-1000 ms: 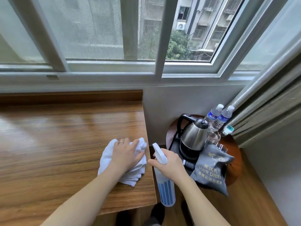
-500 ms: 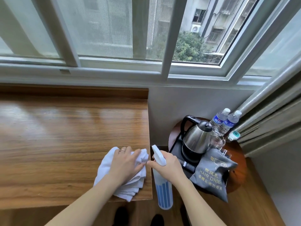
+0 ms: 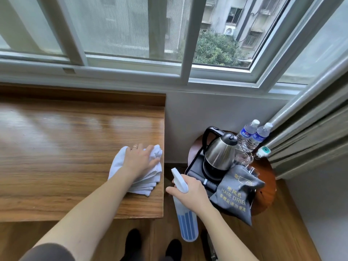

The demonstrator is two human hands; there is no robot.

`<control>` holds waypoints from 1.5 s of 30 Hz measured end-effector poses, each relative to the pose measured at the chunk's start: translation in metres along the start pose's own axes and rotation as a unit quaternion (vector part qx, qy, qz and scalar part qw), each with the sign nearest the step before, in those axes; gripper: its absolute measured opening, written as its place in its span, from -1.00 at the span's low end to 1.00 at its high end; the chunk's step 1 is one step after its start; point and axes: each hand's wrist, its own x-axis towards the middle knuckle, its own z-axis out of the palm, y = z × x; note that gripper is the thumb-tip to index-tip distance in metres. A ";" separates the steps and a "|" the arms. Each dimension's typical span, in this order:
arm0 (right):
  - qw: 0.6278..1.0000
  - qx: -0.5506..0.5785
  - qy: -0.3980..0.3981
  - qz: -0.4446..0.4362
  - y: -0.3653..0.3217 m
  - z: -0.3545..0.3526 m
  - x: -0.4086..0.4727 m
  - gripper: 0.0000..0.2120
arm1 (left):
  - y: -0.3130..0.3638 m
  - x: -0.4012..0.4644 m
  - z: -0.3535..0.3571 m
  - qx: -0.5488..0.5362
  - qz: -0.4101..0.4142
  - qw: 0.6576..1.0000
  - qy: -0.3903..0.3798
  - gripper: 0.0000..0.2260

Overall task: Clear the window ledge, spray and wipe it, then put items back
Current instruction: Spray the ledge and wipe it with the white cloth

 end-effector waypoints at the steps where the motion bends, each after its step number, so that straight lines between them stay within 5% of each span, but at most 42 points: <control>1: 1.000 0.000 0.001 0.001 0.002 0.000 -0.002 -0.60 | 0.003 -0.006 0.002 0.007 0.000 1.000 0.010 -0.42; 16: 0.999 0.005 -0.034 -0.025 -0.008 -0.007 -0.011 -0.70 | 0.044 -0.129 0.001 0.009 0.033 0.999 0.013 -0.49; 33: 1.000 0.007 -0.015 -0.013 0.007 -0.016 -0.006 -0.64 | 0.027 -0.040 0.001 0.017 -0.006 1.000 0.024 -0.46; 45: 1.000 -0.001 -0.002 -0.015 0.002 -0.022 0.004 -0.68 | 0.062 -0.119 -0.001 -0.015 0.005 1.000 0.023 -0.58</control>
